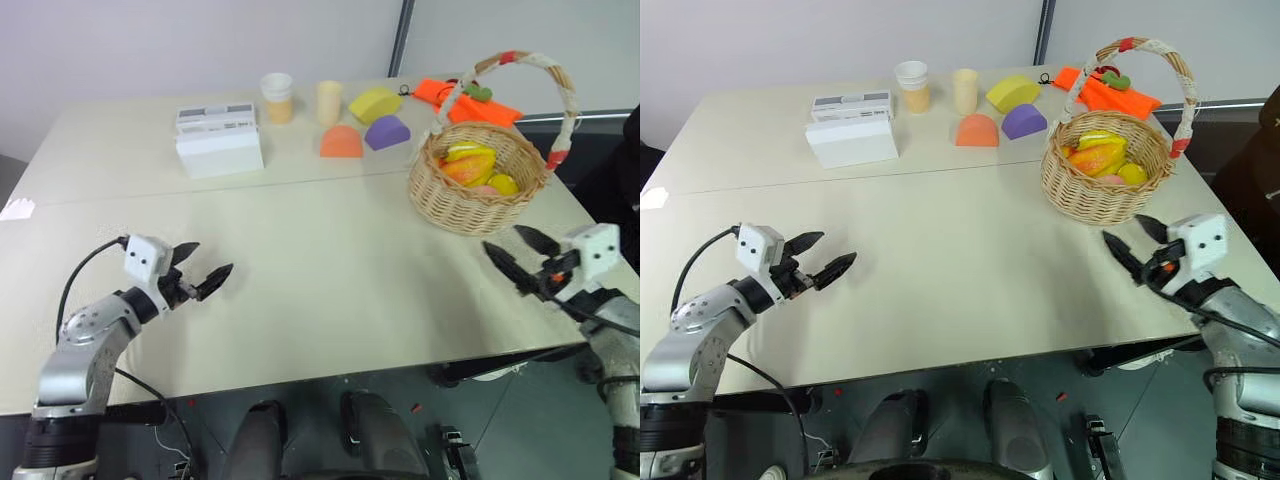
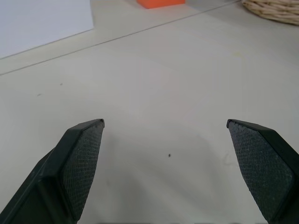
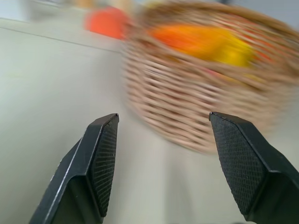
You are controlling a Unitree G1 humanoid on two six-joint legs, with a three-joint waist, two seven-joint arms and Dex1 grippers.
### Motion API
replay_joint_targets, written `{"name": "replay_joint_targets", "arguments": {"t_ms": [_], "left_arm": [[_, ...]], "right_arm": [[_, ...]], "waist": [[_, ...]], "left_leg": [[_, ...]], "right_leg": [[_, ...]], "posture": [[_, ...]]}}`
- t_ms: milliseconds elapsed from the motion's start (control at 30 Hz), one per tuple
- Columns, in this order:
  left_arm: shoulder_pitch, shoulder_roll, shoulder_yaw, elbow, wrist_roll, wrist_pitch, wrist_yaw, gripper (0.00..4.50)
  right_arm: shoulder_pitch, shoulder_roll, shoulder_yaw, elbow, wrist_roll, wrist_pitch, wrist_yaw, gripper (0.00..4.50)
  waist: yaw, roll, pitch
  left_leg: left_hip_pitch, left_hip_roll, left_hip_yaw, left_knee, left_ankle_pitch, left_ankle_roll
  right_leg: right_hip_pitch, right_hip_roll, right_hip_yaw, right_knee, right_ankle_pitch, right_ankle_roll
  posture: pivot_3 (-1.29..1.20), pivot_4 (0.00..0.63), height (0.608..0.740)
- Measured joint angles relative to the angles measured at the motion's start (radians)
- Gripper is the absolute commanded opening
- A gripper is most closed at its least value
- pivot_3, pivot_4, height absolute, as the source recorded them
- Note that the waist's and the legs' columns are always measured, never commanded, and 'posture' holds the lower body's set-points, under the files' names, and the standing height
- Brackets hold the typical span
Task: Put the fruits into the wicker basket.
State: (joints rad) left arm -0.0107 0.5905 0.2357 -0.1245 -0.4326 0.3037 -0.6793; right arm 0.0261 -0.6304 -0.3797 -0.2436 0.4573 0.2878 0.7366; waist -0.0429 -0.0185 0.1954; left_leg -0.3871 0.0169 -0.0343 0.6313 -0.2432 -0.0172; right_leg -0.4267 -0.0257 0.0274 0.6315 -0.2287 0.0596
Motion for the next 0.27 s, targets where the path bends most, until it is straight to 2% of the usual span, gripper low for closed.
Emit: {"name": "replay_joint_targets", "arguments": {"t_ms": [133,267], "left_arm": [[0.071,-0.015,0.03,0.027,0.019,-0.048,0.014,4.5],[0.108,-0.023,0.041,0.025,0.019,-0.058,0.02,4.5]], "right_arm": [[-0.036,0.034,0.157,0.006,-0.03,-0.005,0.032,3.19],[-0.105,0.05,0.215,0.041,-0.063,-0.033,0.031,3.19]], "waist": [[0.003,0.0,0.0],[0.021,0.0,0.0]], "left_leg": [[-0.001,0.0,0.0,0.0,0.0,0.0],[-0.002,0.0,0.001,0.001,0.0,0.0]], "right_leg": [[-0.001,-0.001,0.0,0.0,0.0,-0.001],[-0.001,-0.002,0.0,-0.001,0.001,-0.002]], "posture": [[0.0,0.15,0.74],[0.0,0.15,0.74]]}}
